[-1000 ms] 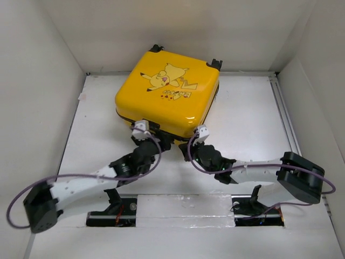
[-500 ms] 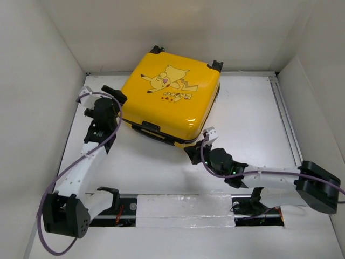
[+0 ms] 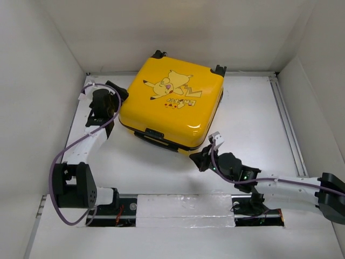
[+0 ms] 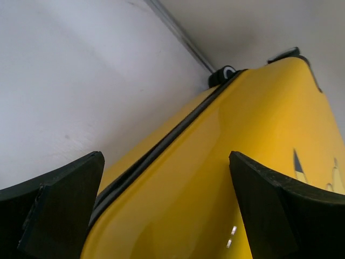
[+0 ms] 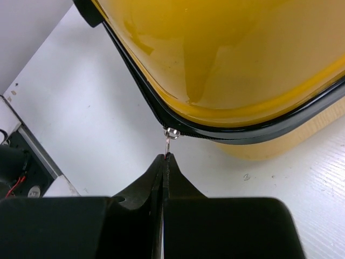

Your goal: Pack the luggage

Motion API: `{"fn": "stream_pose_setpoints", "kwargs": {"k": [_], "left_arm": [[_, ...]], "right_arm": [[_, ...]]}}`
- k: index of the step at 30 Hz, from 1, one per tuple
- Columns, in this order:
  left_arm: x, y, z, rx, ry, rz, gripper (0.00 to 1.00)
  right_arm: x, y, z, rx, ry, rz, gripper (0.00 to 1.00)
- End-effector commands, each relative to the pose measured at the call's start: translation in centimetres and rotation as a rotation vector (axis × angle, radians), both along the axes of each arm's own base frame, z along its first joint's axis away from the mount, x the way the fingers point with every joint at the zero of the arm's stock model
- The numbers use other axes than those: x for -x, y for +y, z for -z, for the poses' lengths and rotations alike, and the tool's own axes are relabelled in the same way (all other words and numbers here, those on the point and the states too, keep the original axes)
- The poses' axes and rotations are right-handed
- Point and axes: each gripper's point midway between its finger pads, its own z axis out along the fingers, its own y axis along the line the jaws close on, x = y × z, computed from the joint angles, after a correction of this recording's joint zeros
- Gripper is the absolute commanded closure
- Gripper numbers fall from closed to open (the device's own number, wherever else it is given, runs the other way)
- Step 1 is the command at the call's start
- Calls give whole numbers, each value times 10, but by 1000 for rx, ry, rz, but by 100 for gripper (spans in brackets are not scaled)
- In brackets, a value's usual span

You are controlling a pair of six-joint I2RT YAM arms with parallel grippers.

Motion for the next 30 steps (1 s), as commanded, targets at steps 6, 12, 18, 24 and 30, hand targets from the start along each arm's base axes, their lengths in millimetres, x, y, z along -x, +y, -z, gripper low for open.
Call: {"fn": "stream_pose_setpoints", "kwargs": {"k": [6, 12, 18, 24, 30], "left_arm": [[33, -93, 33, 125, -35, 346, 10], [60, -138, 52, 105, -17, 432, 10], [81, -155, 37, 133, -35, 553, 10], [112, -179, -3, 139, -78, 778, 10], [138, -185, -8, 189, -71, 855, 10]], "right_arm": [[29, 38, -4, -24, 55, -164, 100], [43, 100, -7, -18, 27, -254, 100], [50, 164, -31, -28, -45, -354, 100], [42, 214, -28, -12, -146, -423, 100], [23, 271, -42, -106, -255, -409, 100]]}}
